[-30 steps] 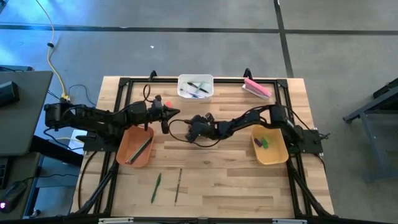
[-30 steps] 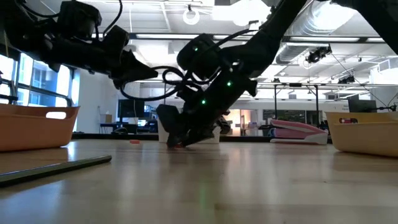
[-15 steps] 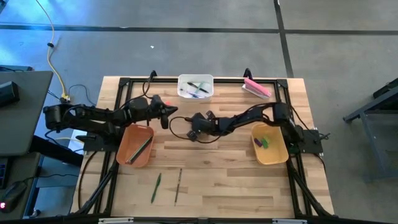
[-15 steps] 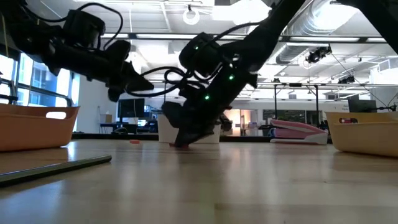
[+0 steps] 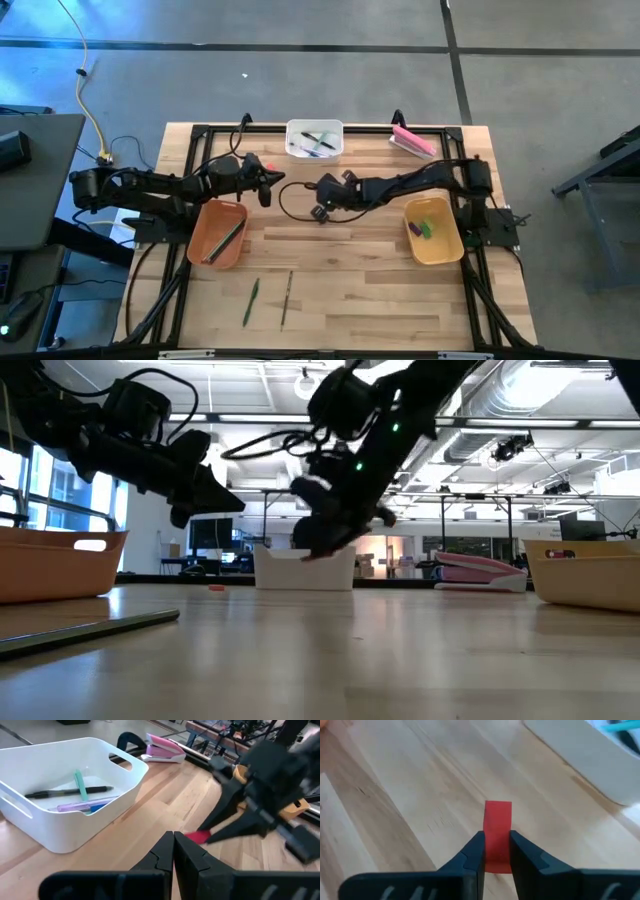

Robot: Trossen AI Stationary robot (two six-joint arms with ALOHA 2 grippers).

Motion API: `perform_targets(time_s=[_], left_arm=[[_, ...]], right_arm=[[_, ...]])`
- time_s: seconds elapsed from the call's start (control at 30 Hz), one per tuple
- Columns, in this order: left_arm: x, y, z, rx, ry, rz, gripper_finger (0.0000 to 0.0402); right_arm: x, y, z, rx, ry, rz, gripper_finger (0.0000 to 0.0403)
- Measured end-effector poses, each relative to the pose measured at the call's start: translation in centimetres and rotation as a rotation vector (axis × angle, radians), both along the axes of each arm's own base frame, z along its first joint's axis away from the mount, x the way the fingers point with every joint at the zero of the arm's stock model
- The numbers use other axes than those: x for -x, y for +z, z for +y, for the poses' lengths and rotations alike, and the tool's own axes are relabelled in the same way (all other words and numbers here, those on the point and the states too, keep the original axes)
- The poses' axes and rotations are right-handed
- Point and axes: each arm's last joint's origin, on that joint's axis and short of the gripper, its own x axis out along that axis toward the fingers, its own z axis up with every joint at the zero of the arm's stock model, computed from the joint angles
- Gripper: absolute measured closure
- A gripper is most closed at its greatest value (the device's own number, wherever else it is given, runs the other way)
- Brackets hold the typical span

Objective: Sort crayons/erasers/pens/pencils in bins
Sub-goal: Put the red eraser into the yellow bin

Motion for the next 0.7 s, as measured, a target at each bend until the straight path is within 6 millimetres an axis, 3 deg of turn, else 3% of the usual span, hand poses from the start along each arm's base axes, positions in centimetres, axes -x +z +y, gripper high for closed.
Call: perform_targets(time_s=[0.27, 0.5, 0.7], left_arm=[[0.0, 0.0, -0.1, -0.015, -0.009, 0.008, 0.0401], [-0.1, 0.0, -0.2, -0.023, -0.018, 0.012, 0.0401], [-0.1, 0.0, -0.2, -0.024, -0.017, 0.011, 0.0401]], right_arm=[[3.6, 4.6, 0.9, -0.043, -0.035, 0.09, 0.0347], [9.7, 9.0, 3.5, -0.14, -0.141, 0.251, 0.0347], [15.1, 11.4, 5.8, -0.259, -0.262, 0.432, 0.0347]])
